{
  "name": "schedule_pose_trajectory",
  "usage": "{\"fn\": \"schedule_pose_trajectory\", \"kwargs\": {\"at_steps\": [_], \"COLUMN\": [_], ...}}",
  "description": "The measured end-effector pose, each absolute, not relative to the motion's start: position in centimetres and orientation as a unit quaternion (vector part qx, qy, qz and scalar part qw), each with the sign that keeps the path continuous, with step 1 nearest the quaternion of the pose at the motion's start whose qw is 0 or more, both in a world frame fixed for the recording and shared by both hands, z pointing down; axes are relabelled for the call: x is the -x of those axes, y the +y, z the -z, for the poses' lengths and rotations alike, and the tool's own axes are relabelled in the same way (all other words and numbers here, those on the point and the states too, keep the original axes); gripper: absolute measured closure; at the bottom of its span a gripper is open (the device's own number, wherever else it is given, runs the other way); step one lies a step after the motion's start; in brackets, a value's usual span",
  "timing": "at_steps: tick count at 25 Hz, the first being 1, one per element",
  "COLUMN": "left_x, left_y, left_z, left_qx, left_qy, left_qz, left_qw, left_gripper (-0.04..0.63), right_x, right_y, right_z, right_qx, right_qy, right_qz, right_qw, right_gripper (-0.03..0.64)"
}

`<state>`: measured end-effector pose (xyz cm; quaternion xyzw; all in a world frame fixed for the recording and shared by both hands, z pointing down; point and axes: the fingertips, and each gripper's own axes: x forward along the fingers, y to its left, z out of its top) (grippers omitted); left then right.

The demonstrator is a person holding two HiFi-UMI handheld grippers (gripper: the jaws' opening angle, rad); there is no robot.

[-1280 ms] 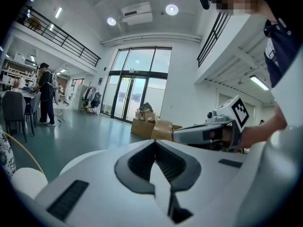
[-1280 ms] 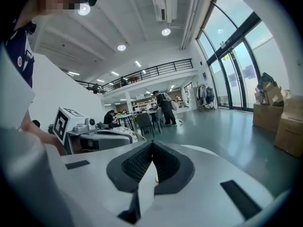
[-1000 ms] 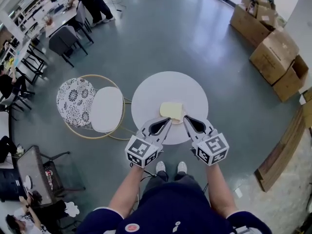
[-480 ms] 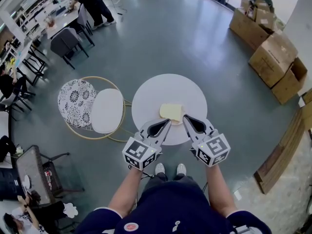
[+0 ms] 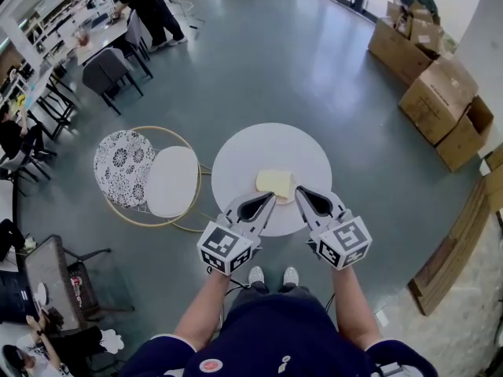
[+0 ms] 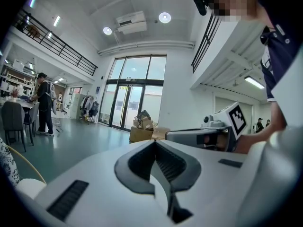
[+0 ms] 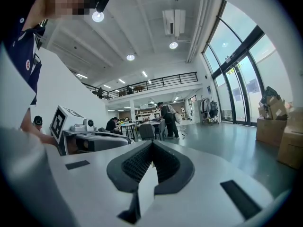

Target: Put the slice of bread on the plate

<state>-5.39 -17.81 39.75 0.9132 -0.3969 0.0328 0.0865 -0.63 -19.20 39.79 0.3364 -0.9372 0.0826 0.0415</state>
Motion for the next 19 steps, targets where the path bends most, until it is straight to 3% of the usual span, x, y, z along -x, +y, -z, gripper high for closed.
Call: {"fn": "schedule_pose_trajectory", "kwargs": {"at_steps": [19], "left_x": [5.34], "left_y": [-17.16], "left_z": [-39.42], "left_qx": [-0.913], "left_qy": [-0.398], "left_qz": [-0.037], "left_qw": [0.077], "left_gripper": [0.588], "right_x": [0.47], "right_y": [-18.56], "right_z": [-39.18], "right_qx": [-0.336], "right_qy": [-0.939], "right_qz": [-0.071], "right_qw": [0.036], "right_gripper": [0.611]}}
